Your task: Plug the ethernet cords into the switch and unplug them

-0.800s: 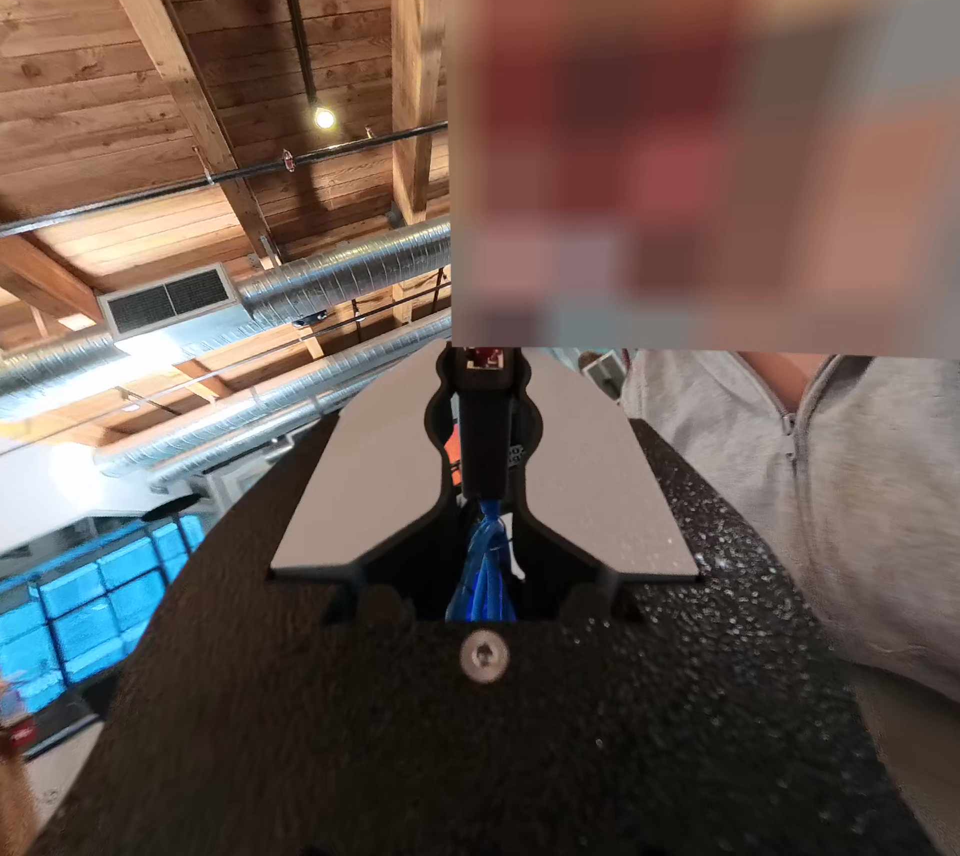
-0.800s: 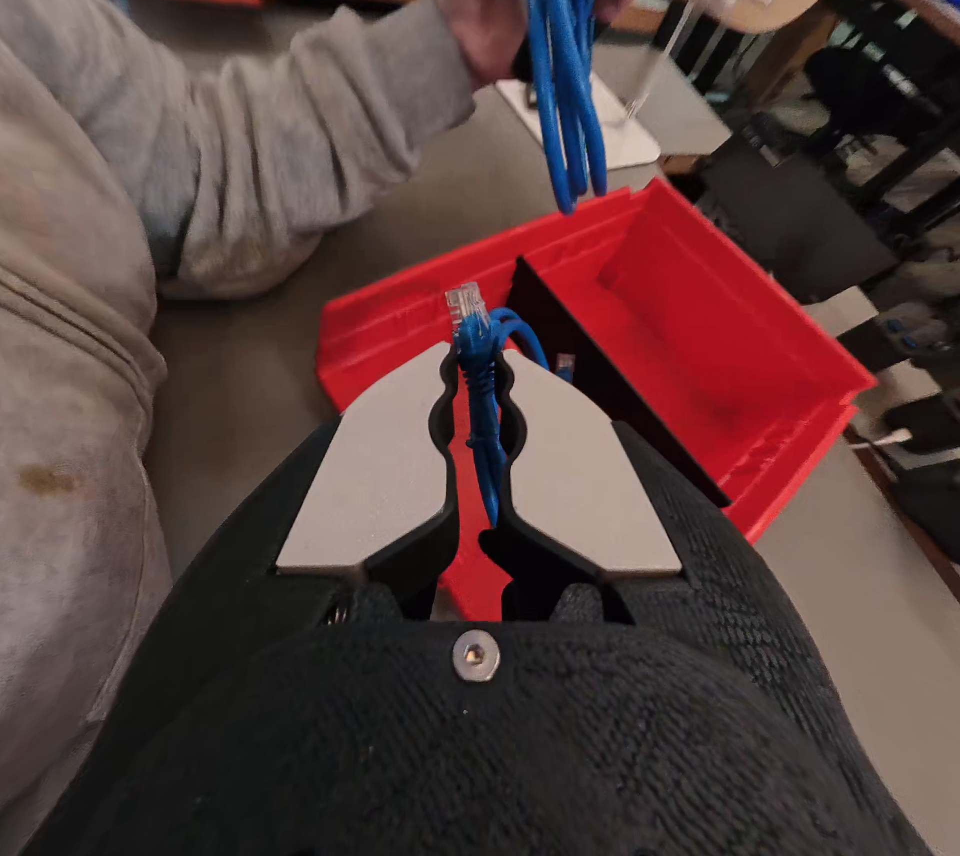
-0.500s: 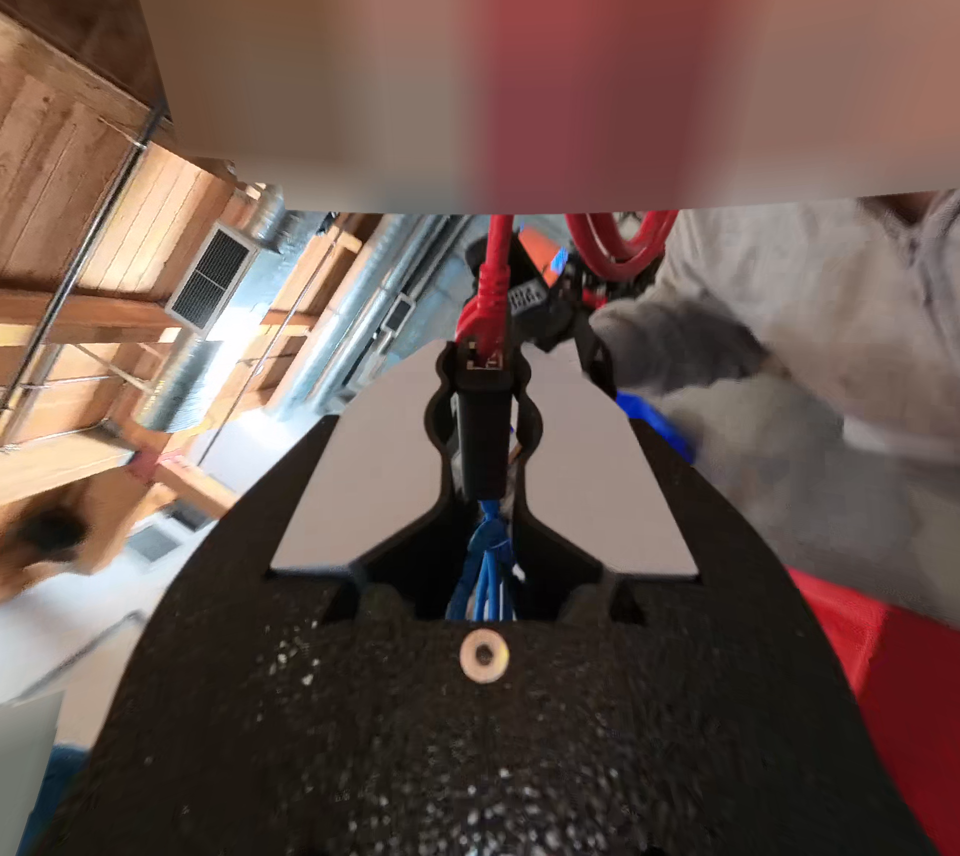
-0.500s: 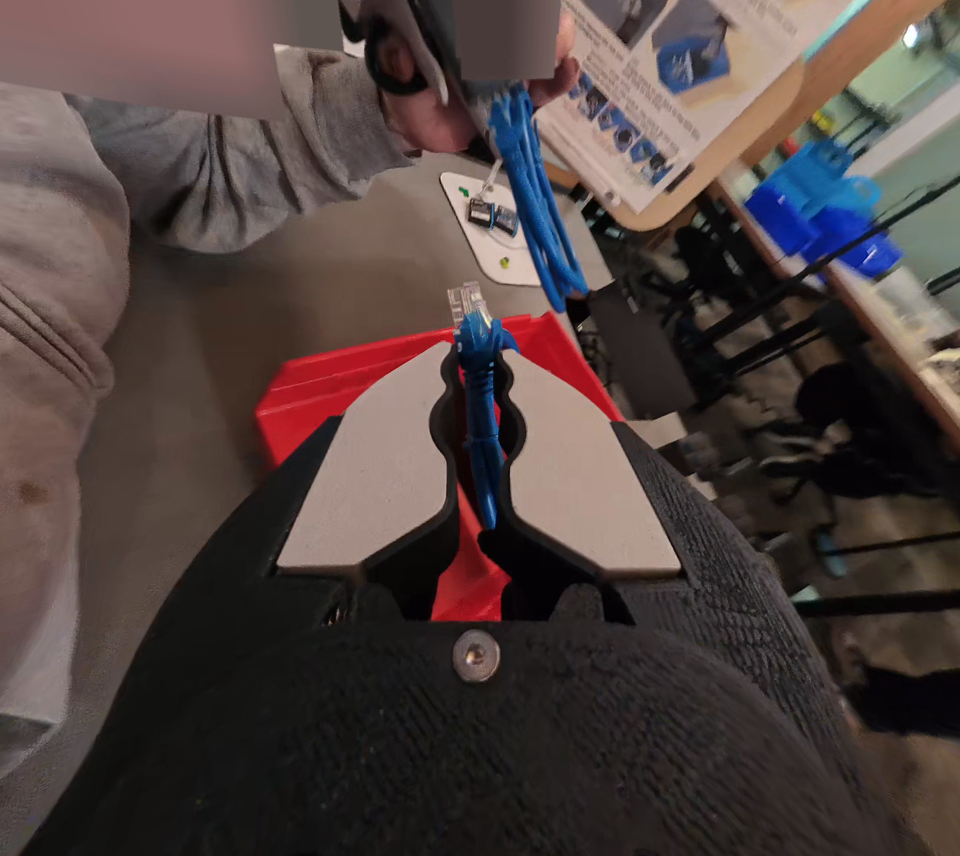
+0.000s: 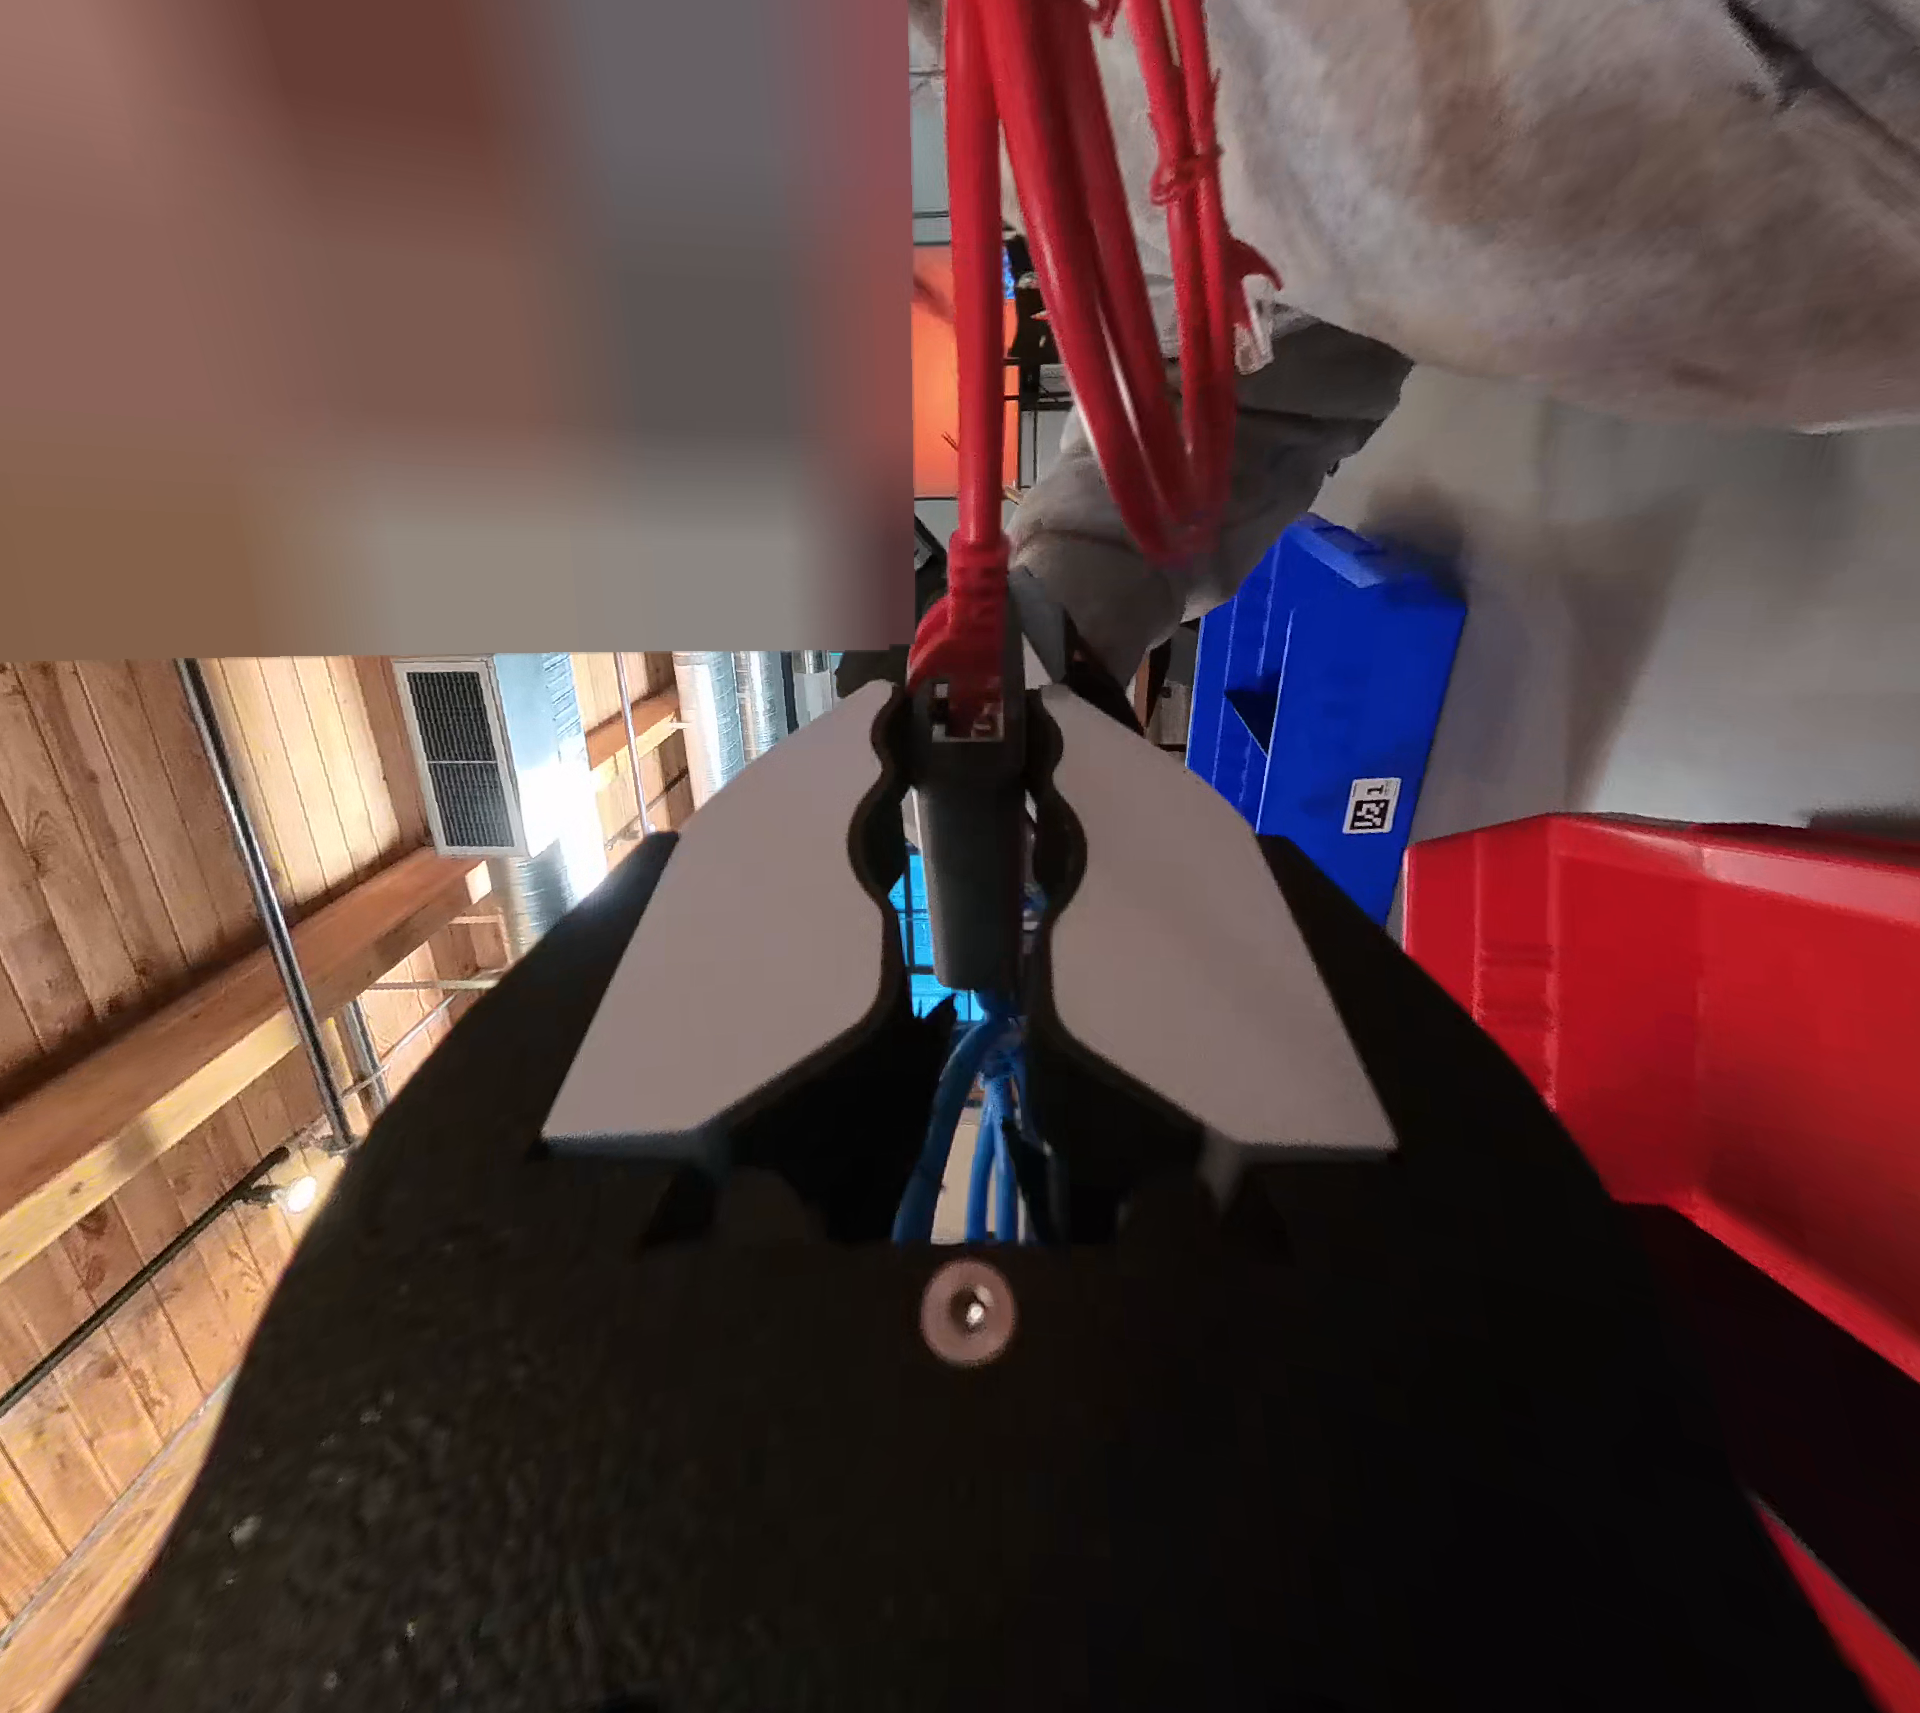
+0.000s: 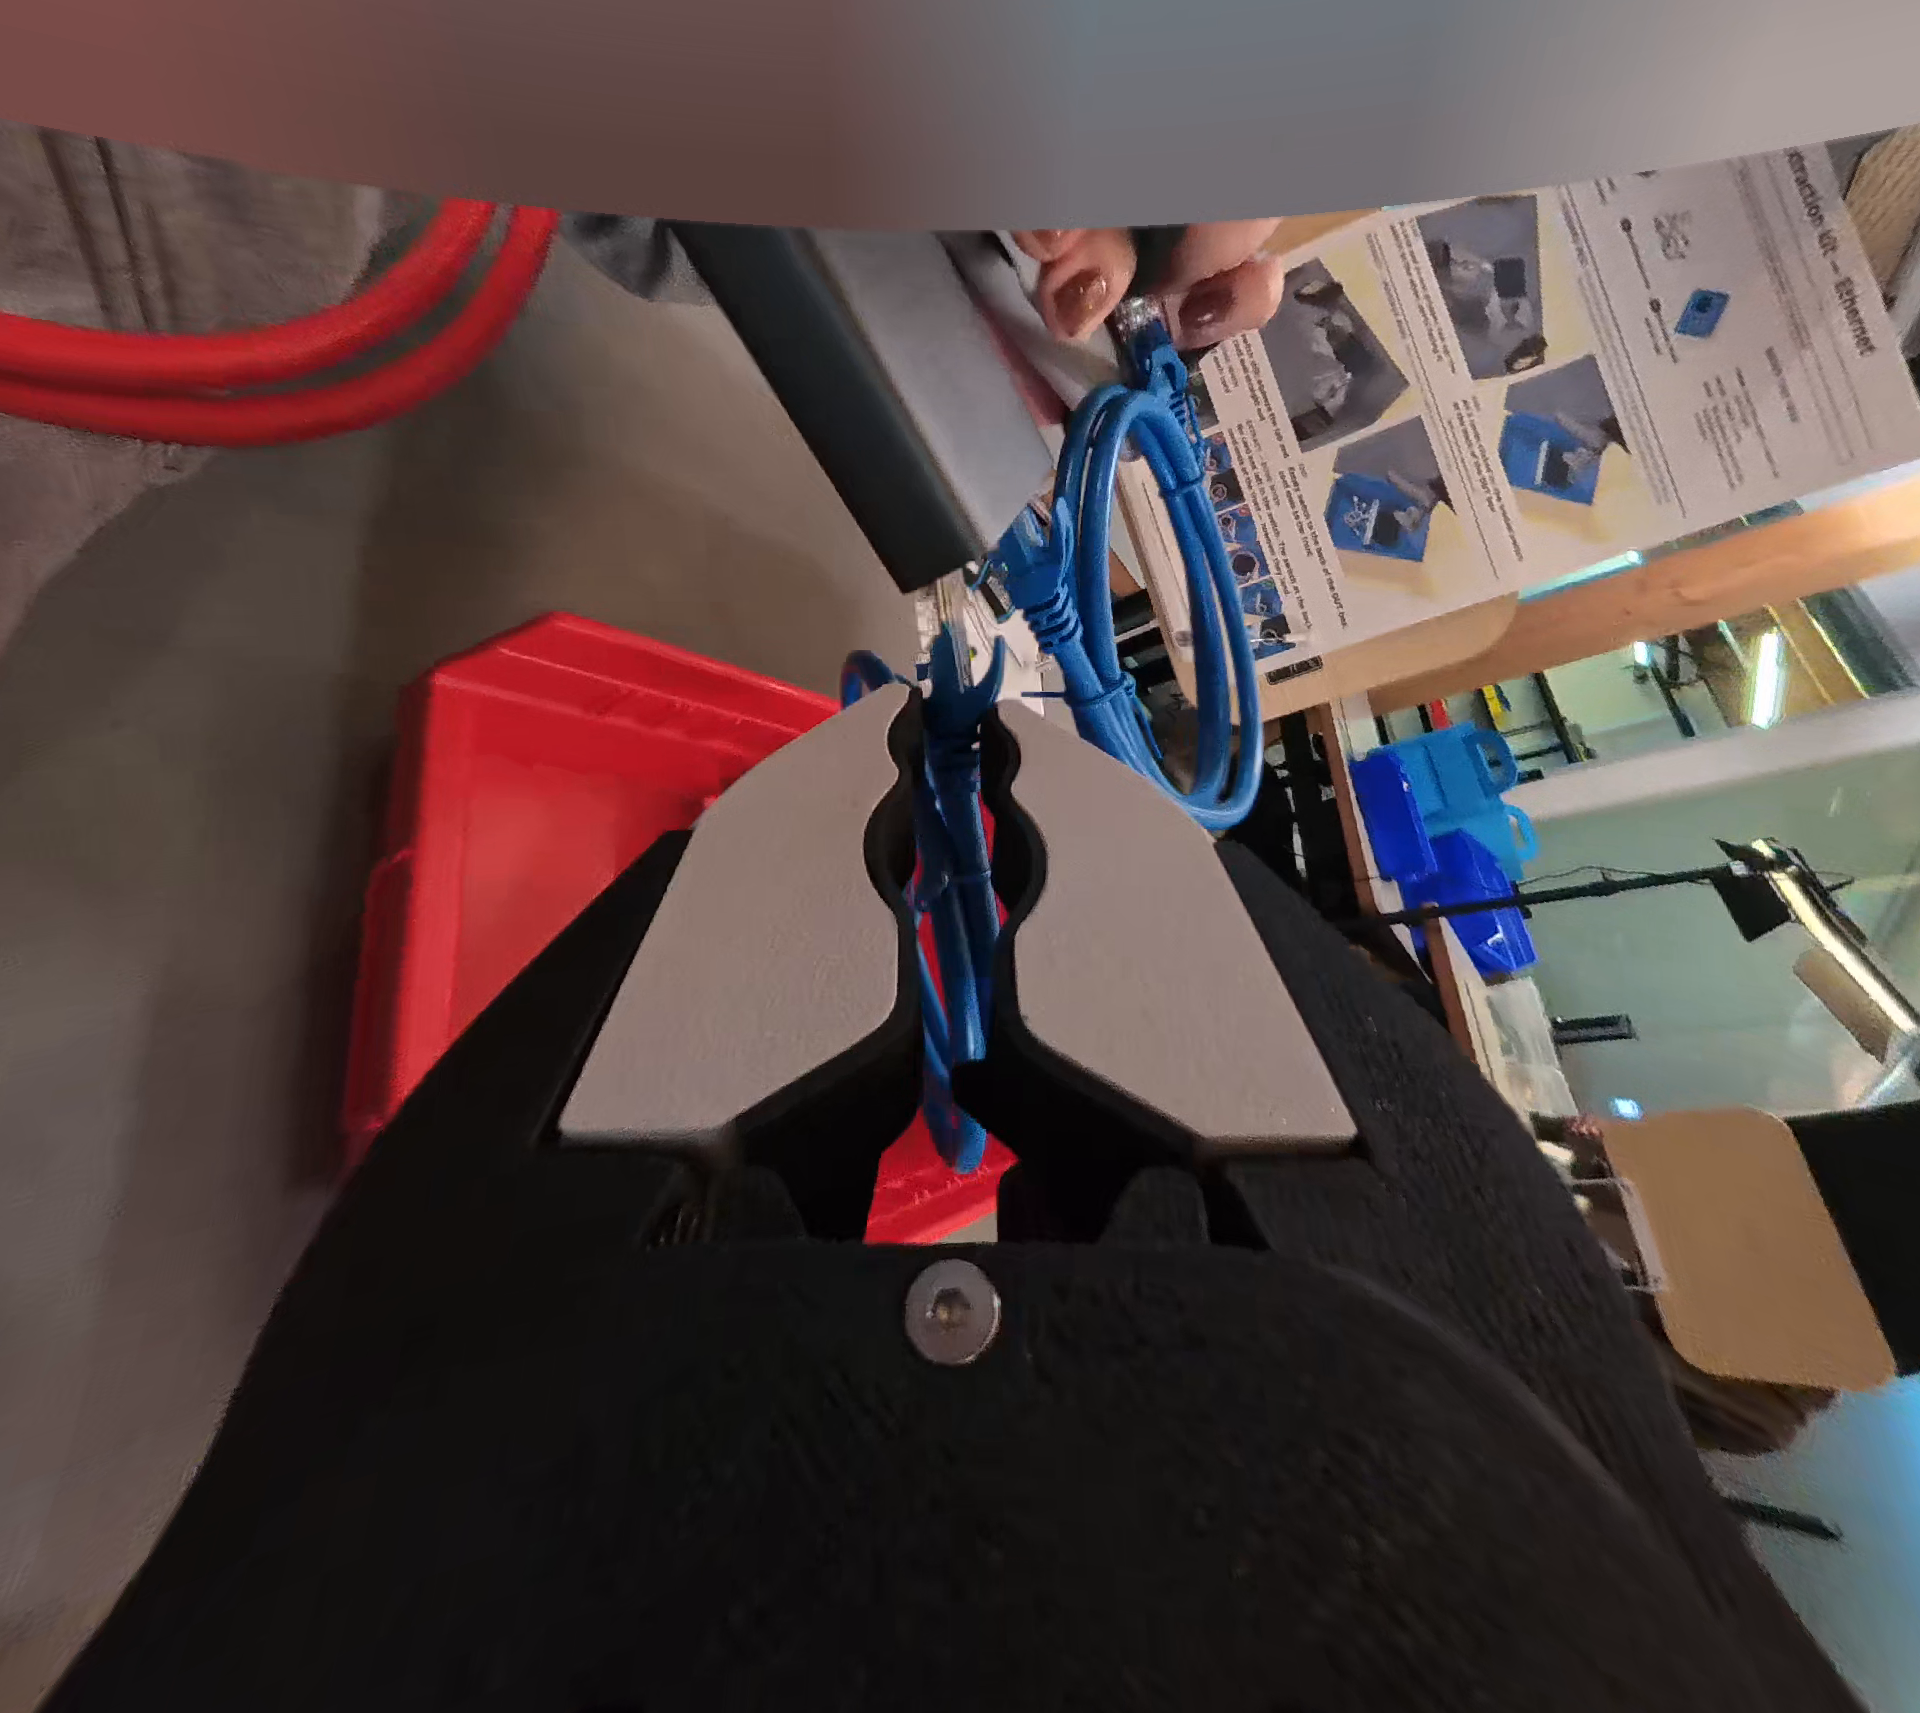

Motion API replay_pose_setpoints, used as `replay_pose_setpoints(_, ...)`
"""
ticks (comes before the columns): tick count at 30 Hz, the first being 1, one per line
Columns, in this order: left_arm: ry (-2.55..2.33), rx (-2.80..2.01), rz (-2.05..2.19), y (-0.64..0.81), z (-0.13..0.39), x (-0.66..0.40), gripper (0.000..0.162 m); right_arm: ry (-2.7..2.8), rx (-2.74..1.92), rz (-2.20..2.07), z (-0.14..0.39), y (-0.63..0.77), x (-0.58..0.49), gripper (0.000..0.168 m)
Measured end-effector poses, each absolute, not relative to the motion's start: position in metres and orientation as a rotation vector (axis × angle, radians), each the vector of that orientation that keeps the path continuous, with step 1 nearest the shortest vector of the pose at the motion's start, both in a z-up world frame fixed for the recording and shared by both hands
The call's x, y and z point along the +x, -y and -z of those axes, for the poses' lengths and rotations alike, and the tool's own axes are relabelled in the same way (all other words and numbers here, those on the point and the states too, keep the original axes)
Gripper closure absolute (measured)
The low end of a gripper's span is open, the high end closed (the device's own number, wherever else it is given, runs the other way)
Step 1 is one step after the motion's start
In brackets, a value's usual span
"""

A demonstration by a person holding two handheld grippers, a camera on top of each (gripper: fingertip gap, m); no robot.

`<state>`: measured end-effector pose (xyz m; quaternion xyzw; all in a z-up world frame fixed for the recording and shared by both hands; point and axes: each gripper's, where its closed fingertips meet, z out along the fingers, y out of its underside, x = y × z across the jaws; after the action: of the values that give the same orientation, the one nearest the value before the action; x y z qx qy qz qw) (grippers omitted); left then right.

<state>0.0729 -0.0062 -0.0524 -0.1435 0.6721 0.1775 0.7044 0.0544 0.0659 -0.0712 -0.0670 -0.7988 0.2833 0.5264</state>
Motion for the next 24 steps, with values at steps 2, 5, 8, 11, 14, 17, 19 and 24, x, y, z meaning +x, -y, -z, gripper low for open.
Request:
replay_pose_setpoints(2,-1.507,-0.327,-0.390,0.007,0.056,0.075,0.142,1.919,-0.142,-0.691,0.074,-0.065,0.058,0.160)
replay_pose_setpoints(5,-1.487,-0.356,-0.285,0.012,0.055,0.076,0.142,1.911,-0.150,-0.805,0.071,-0.061,0.065,0.160)
replay_pose_setpoints(8,-1.471,-0.404,-0.170,0.013,0.053,0.076,0.143,1.900,-0.205,-0.906,0.066,-0.060,0.067,0.160)
replay_pose_setpoints(11,-1.413,-0.459,-0.016,0.013,0.047,0.073,0.143,1.914,-0.267,-0.889,0.072,-0.058,0.060,0.160)
replay_pose_setpoints(14,-1.314,-0.497,0.203,0.015,0.032,0.056,0.142,1.909,-0.344,-0.874,0.074,-0.054,0.049,0.160)
replay_pose_setpoints(17,-1.158,-0.450,0.399,0.019,0.008,0.025,0.143,1.841,-0.455,-0.922,0.060,-0.051,0.035,0.161)
replay_pose_setpoints(19,-1.056,-0.376,0.520,0.022,-0.008,0.002,0.142,1.808,-0.559,-0.978,0.048,-0.049,0.023,0.160)
replay_pose_setpoints(24,-0.869,-0.281,0.653,0.014,-0.029,-0.038,0.143,1.791,-0.762,-1.092,0.020,-0.044,0.000,0.160)
